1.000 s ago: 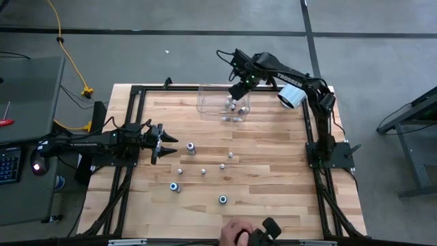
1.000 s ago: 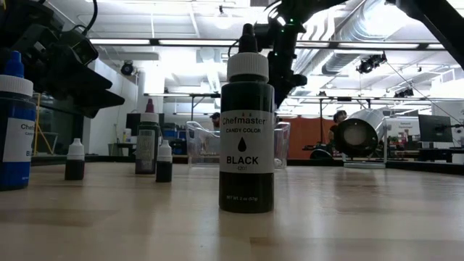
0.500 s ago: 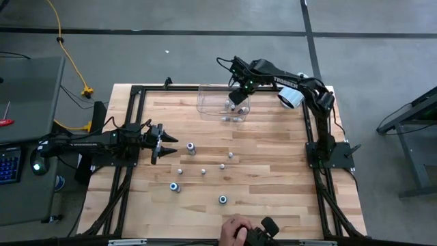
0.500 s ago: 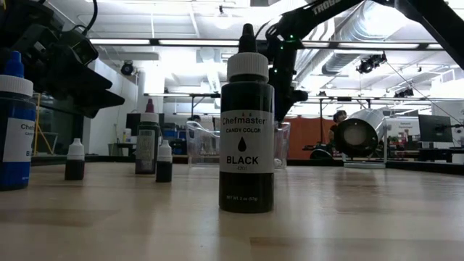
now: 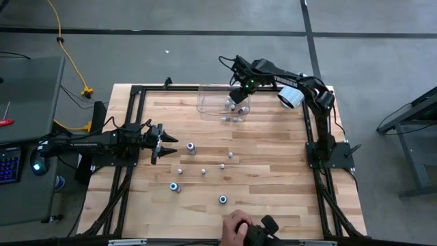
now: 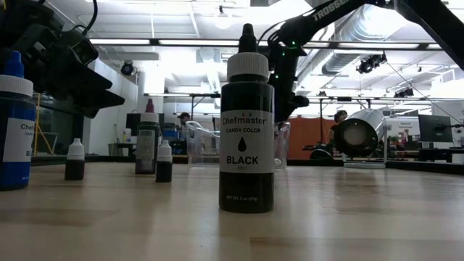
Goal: Pick & Place food coloring
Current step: Put the large red food coloring into the transparent container, then put the small purple food coloring into the transparent container
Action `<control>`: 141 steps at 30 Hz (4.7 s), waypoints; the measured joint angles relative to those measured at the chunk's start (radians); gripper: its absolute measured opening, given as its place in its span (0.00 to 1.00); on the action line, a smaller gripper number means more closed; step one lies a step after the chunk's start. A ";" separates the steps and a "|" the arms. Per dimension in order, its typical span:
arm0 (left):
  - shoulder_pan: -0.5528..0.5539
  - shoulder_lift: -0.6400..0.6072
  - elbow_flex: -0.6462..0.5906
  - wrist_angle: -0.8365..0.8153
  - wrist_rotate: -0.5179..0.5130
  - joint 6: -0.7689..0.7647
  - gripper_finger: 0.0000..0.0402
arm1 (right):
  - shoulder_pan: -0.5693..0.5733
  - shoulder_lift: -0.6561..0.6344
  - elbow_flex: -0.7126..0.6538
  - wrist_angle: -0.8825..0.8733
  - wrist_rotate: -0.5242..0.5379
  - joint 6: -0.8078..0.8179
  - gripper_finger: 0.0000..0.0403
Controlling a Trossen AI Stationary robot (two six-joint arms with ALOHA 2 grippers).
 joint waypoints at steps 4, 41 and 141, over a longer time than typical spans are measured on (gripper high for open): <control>0.000 0.000 0.000 0.000 0.000 0.000 0.58 | -0.001 0.012 0.000 0.003 -0.015 -0.007 0.29; 0.000 0.000 0.000 0.000 0.000 0.000 0.58 | -0.001 0.012 0.001 0.020 0.057 -0.039 0.47; 0.000 0.000 0.000 0.000 0.000 0.000 0.58 | 0.617 -0.211 -0.512 0.438 -0.081 -0.345 0.48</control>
